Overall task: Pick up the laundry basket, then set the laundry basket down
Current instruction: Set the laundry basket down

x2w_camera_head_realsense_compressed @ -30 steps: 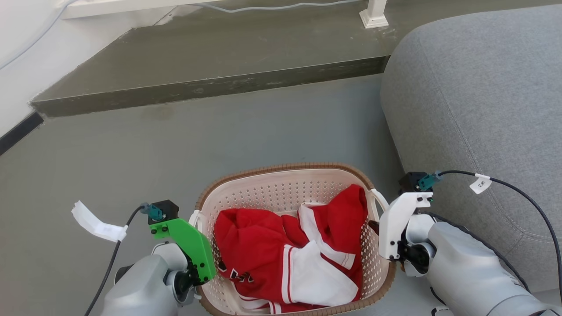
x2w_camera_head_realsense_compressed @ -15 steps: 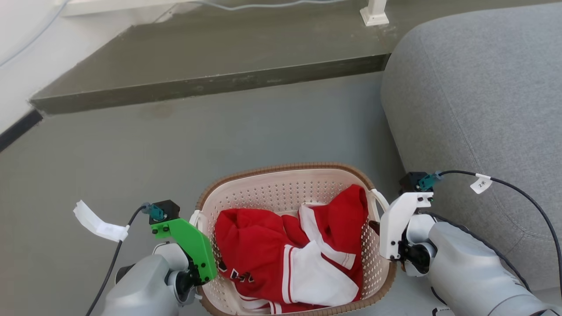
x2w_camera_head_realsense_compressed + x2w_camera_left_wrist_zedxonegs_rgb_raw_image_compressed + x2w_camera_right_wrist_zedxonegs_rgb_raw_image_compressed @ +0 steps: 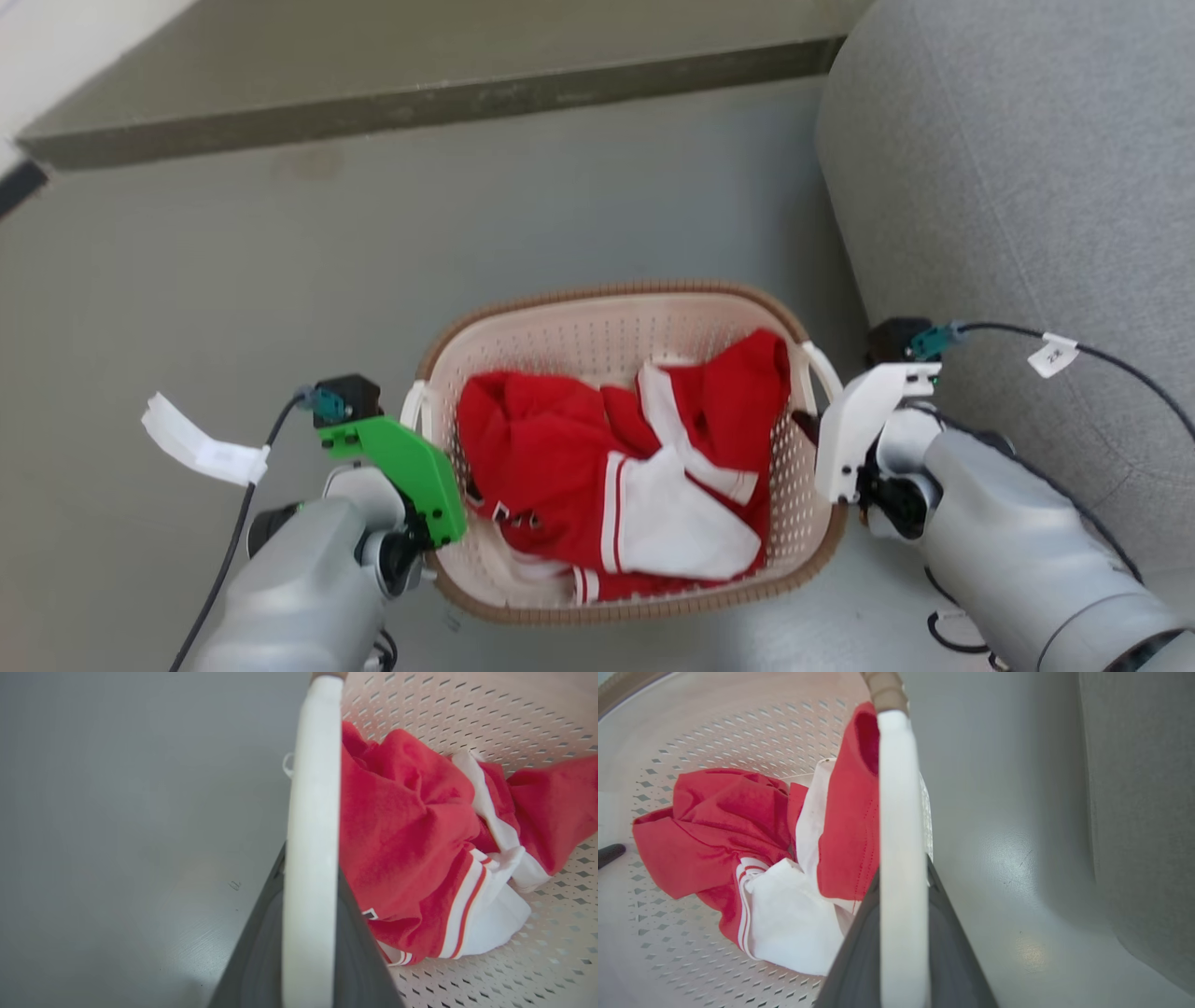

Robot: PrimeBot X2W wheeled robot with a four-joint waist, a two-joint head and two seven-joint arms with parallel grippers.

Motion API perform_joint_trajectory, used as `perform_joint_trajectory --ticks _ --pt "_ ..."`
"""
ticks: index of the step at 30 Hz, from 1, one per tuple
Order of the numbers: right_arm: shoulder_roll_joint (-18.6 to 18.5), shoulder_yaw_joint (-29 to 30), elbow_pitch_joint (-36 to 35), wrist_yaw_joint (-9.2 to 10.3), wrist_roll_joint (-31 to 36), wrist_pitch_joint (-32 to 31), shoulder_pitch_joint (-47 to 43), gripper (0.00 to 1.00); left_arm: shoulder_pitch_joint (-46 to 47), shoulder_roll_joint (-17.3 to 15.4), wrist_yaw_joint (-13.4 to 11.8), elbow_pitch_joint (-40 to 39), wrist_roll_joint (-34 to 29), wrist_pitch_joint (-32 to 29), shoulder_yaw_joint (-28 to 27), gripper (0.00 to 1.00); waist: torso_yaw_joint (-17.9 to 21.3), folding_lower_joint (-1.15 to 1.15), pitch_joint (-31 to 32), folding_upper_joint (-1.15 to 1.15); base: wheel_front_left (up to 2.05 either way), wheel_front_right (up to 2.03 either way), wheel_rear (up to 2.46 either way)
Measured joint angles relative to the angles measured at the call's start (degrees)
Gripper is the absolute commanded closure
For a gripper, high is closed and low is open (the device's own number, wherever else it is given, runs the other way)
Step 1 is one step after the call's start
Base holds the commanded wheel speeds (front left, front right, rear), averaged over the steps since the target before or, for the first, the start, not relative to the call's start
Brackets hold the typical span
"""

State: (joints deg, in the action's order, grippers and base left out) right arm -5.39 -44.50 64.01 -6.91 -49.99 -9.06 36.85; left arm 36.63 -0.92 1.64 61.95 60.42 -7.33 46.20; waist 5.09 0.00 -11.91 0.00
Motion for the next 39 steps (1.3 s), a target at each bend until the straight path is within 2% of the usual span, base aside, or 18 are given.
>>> perform_joint_trajectory --ticks 19,39 --pt "-2.66 0.87 -2.83 -0.12 0.10 10.13 7.09 1.00 7.98 0.03 -1.36 -2.71 -0.01 8.82 -0.57 1.00 -0.27 0.00 -13.97 0.00 0.00 0.00 0.00" --pt "-4.23 1.13 -4.02 -0.14 0.10 17.23 13.63 1.00 15.17 -0.09 -1.92 -4.57 0.44 13.81 -0.65 1.00 -1.35 0.01 -28.65 0.00 0.00 0.00 0.00"
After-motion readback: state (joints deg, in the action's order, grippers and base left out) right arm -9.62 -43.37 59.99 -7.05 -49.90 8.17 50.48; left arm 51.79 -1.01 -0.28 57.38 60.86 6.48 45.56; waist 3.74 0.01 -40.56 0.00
